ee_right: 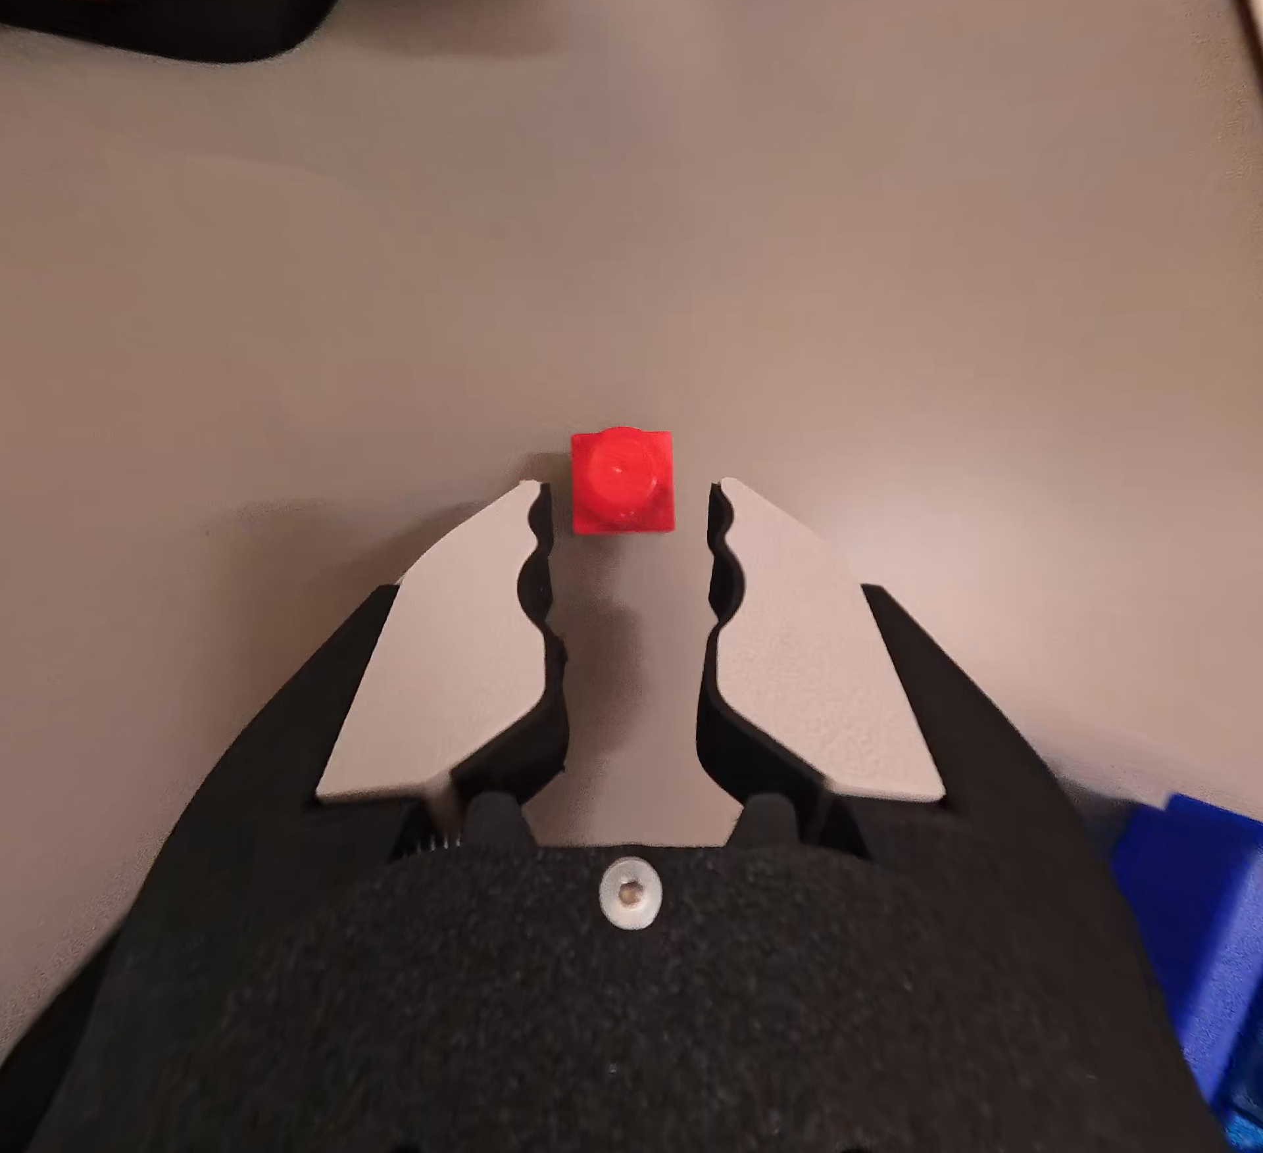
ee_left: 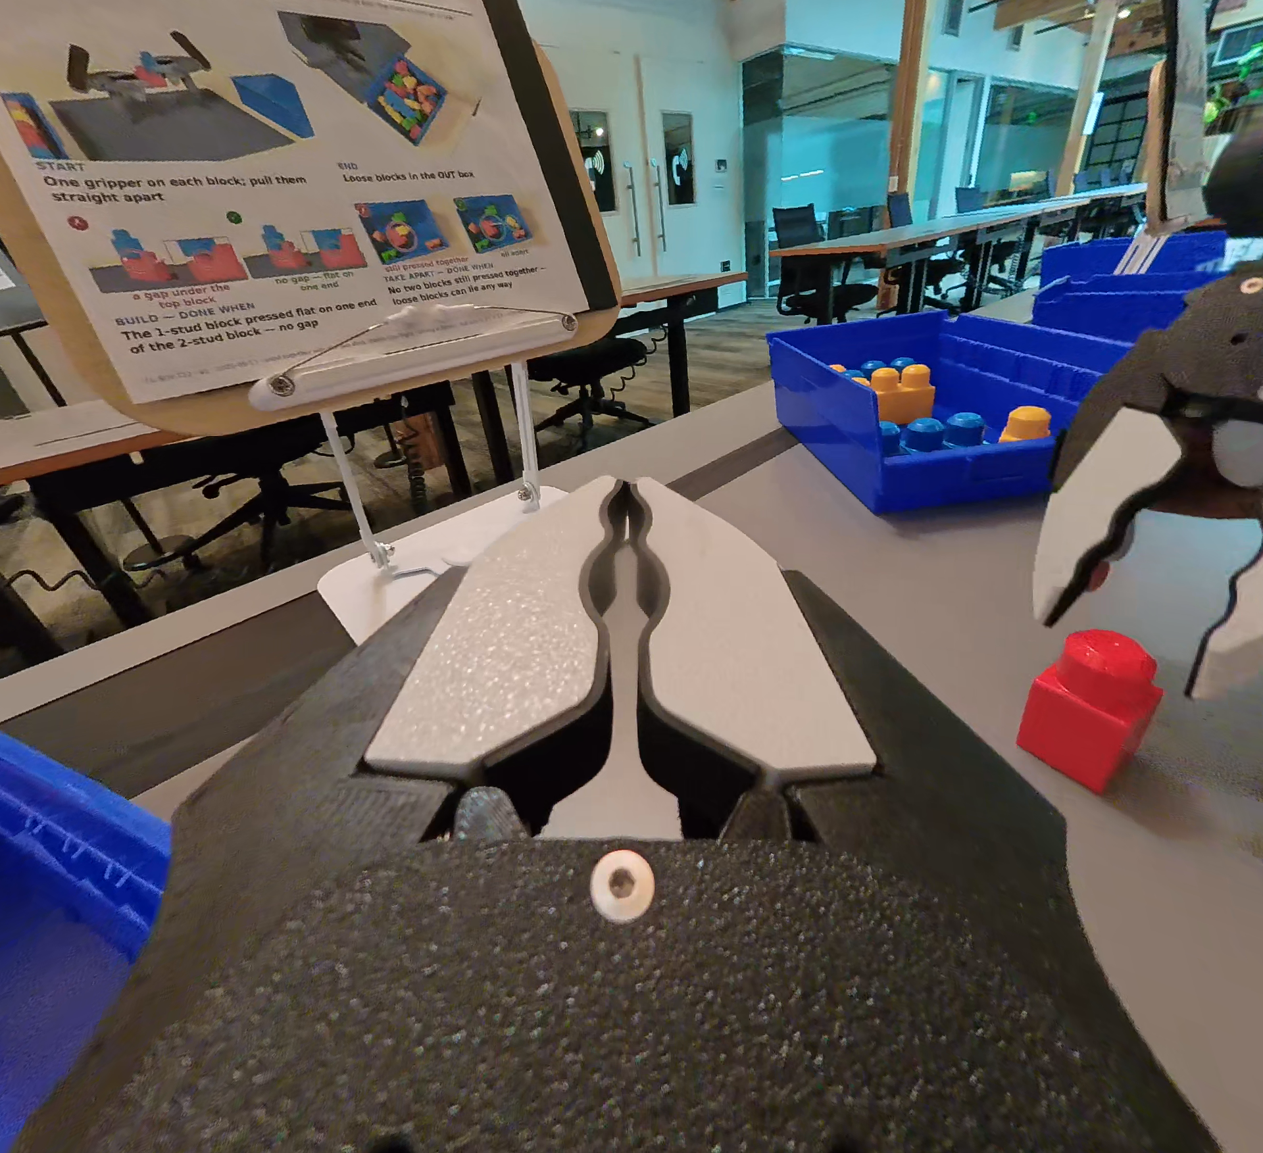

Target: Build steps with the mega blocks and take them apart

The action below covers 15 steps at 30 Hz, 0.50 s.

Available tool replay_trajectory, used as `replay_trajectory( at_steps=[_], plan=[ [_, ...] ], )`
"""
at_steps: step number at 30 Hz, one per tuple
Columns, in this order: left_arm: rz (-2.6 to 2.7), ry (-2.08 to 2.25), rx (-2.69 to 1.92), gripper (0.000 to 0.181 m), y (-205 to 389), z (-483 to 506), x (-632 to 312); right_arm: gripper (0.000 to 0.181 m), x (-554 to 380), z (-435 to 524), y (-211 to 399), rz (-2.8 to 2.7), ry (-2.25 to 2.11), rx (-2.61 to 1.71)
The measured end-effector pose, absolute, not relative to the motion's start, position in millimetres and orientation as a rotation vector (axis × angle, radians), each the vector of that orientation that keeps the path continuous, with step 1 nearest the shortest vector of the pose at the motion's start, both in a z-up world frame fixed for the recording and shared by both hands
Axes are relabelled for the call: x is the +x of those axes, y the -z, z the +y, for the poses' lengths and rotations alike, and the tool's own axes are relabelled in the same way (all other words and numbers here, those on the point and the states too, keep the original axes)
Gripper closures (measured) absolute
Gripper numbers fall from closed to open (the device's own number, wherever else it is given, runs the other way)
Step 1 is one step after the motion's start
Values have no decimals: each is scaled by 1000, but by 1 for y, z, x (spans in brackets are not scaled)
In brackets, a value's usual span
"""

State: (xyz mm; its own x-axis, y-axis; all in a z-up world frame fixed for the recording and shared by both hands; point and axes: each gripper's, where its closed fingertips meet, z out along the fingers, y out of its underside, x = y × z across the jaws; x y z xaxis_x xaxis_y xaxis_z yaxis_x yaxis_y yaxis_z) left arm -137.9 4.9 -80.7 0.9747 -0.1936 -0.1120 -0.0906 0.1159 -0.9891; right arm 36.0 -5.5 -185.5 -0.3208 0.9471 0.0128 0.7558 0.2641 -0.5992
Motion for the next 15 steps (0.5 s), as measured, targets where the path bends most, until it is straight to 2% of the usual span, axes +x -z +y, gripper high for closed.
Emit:
replay_trajectory(
  at_steps=[2,4,7,15],
  plan=[
    [249,66,-1462,181,82,5,-136,139,34,-10,198,-2204,-644,-1559],
    [259,52,-1460,181,82,5,-136,152,30,-13,202,-2214,-635,-1543],
    [271,36,-1461,181,82,5,-135,153,29,-8,194,-2200,-618,-1545],
    [280,54,-1469,181,83,6,-133,153,64,96,84,-1939,-495,-1568]
  ],
)
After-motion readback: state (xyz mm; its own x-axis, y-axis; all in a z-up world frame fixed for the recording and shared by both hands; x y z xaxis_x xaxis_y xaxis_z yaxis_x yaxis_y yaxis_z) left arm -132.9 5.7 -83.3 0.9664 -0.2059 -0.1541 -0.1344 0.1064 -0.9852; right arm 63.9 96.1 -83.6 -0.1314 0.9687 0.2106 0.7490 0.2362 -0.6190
